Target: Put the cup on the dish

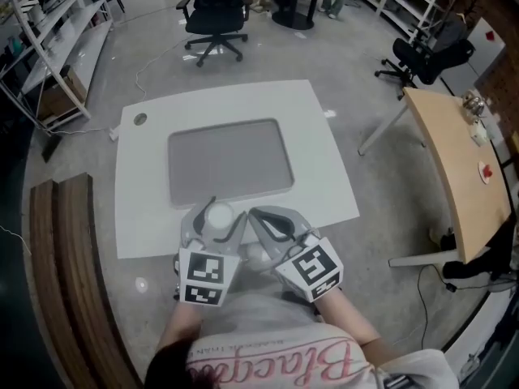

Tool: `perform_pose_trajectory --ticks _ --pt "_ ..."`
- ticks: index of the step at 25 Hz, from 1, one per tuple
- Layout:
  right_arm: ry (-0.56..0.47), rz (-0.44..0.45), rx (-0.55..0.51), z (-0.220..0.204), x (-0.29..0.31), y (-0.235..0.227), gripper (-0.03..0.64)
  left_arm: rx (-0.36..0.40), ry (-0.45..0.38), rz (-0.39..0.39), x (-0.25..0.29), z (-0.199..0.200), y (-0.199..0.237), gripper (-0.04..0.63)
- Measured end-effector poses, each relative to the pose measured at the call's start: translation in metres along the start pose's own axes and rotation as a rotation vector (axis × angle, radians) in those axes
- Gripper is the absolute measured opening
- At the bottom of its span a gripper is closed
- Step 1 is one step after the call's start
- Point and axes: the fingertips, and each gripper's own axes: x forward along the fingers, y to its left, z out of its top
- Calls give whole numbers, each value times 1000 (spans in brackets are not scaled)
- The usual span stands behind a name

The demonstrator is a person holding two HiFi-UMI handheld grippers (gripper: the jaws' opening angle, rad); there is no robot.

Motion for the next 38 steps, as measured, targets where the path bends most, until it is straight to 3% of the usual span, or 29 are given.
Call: perform_pose_trajectory --ticks 9,15,22,29,38 --pt "50 89 -31 6 50 -48 -8 -22 54 60 77 -9 44 258" --pt "90 108 12 -5 63 -59 -8 -29 80 13 124 -39 59 258" --pt "123 104 43 -12 76 -66 -8 -63 104 21 163 -57 77 258" --pt "129 79 70 -11 77 -78 -8 -80 191 15 184 -83 77 258" --pt "144 28 74 -13 73 -86 -8 -22 202 5 190 -91 76 262"
